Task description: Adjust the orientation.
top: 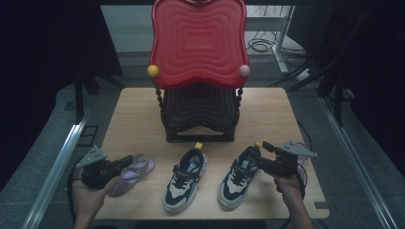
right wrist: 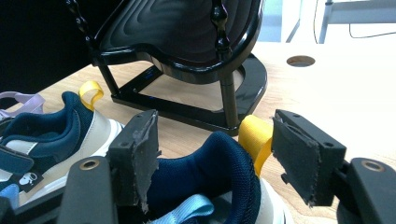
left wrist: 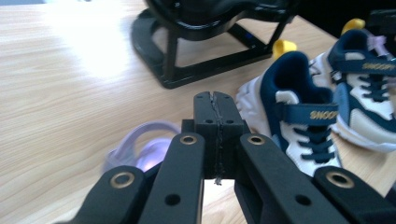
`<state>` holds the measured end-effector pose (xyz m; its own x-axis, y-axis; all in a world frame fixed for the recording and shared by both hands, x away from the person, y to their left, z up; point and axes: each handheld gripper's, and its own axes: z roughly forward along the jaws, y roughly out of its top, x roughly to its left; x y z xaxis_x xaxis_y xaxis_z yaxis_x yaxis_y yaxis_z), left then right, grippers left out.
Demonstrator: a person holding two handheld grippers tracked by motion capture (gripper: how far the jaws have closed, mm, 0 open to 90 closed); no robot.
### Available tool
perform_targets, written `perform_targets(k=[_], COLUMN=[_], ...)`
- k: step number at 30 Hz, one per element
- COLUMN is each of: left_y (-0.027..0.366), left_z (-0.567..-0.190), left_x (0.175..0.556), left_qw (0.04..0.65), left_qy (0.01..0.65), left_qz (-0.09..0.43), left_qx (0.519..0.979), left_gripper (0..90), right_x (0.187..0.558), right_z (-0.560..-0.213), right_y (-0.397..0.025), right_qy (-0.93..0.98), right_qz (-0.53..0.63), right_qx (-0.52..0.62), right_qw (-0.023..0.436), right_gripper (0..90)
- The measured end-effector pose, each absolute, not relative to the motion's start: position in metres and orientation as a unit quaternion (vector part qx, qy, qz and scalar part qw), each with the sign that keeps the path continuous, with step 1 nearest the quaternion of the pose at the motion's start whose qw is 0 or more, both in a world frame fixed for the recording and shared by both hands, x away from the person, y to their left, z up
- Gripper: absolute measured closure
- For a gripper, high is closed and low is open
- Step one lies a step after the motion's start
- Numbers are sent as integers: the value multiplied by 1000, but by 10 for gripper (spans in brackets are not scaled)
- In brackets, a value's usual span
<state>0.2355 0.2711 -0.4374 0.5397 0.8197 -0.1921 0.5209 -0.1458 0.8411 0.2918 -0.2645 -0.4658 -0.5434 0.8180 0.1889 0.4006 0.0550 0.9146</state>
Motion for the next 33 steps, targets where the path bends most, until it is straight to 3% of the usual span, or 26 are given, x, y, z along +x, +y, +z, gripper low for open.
perform_targets(k=[14, 20, 33], left_y=[302, 305, 295], left_z=[-436, -447, -483], left_x=[215, 209, 208], left_qw=[415, 369, 347], left_qy=[480, 480, 492], left_qz=[169, 150, 110], left_qx=[754, 782, 791], left_gripper=[900, 900, 900], right_x=[291, 291, 293], right_z=[-467, -470, -477], right_y=[-264, -260, -258], right_qy=[703, 711, 716], right_qz=[521, 511, 497], right_qx=[440, 439, 447], right_qw=[201, 201, 200], right_gripper=[324, 322, 317])
